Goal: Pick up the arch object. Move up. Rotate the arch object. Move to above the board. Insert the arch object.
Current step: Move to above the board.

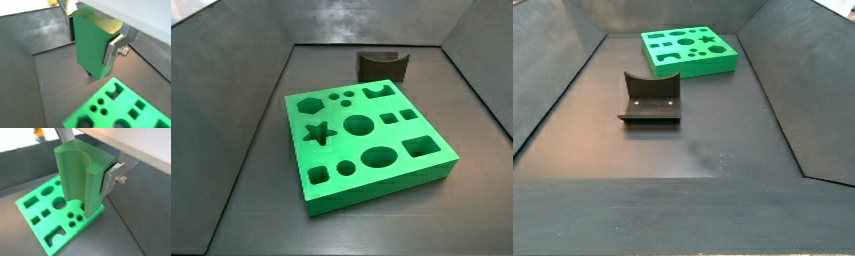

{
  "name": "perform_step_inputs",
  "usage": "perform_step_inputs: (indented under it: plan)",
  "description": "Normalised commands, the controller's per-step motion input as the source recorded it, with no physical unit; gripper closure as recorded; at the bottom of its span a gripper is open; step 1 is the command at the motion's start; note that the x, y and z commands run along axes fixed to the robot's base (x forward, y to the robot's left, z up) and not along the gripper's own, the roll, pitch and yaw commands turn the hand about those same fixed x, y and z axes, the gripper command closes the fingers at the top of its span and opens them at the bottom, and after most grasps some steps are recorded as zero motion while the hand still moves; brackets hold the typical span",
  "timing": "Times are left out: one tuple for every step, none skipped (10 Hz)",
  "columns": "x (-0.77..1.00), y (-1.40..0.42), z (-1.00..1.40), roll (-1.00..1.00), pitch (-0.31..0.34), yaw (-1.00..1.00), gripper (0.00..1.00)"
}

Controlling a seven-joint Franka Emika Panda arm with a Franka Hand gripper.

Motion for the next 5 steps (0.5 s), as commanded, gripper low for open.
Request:
perform_step_inputs:
  plan:
    - [0.38, -1.0, 0.35, -0.02, 0.078, 1.0, 1.0]
    - [0.36, -0.86, 0.3, -0.02, 0.086, 1.0, 1.0]
    - [0.31, -0.67, 0.24, -0.02, 0.089, 1.0, 1.0]
    - [0.17, -0.29, 0.1, -0.01, 0.096, 1.0, 1.0]
    - [0.14, -0.19, 0.07, -0.01, 0.096, 1.0, 1.0]
